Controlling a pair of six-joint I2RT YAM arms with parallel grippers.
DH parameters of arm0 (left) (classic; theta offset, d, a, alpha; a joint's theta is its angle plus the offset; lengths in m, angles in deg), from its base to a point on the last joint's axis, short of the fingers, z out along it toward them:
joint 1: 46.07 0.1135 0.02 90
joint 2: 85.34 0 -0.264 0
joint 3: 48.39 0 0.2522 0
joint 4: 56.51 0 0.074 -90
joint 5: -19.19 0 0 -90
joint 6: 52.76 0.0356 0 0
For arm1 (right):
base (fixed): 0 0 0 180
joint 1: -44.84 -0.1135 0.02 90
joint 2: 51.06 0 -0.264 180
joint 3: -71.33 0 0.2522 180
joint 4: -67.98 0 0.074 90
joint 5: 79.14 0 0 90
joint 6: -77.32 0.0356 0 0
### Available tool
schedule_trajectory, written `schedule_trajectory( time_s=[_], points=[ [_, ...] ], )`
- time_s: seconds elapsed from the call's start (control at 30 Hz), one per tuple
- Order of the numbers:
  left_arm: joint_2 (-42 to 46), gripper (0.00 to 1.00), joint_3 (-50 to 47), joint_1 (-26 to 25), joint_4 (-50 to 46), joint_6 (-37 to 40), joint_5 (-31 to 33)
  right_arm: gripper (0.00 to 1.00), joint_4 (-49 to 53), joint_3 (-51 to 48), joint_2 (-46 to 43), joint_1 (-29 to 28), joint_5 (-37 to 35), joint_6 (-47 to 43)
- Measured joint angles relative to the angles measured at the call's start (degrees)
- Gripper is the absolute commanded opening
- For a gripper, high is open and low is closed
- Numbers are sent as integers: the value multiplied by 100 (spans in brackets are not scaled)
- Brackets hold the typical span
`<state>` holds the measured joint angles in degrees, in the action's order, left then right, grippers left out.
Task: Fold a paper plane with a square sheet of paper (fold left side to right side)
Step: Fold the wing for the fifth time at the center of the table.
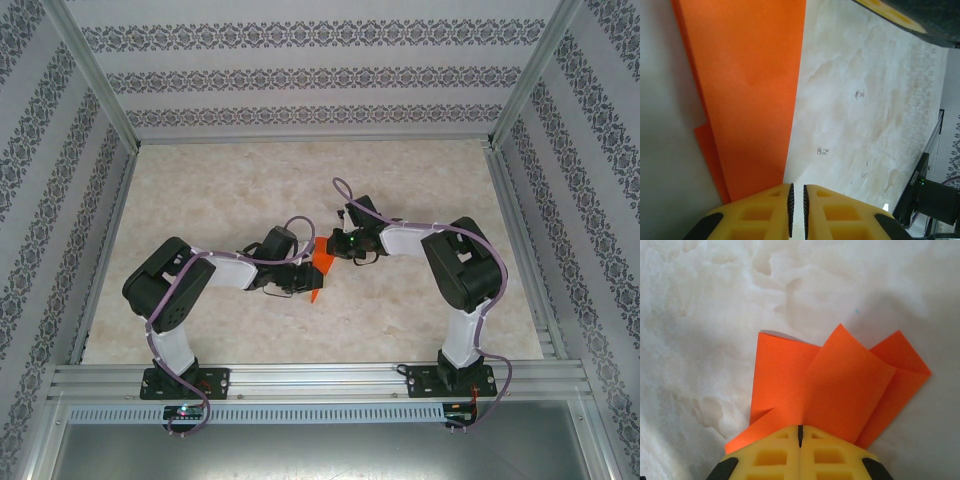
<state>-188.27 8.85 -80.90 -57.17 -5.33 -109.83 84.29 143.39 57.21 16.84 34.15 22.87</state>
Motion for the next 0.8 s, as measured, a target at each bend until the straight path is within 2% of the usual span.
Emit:
schedule_trajectory(
  time_s=[0.2, 0.37, 0.5, 0.8],
  points=[
    [0, 15, -63, 0, 114, 9, 20, 0, 46, -282, -750, 129, -13, 0],
    [-4, 15, -72, -4, 133, 11, 26, 0, -302, -782, -1436, 74, 13, 52],
    [-9, 15, -72, -4, 136, 11, 24, 0, -658, -1097, -1355, -153, 68, 214],
    [-9, 14, -72, -4, 136, 13, 28, 0, -1143, -1099, -785, -520, 181, 393]
  ],
)
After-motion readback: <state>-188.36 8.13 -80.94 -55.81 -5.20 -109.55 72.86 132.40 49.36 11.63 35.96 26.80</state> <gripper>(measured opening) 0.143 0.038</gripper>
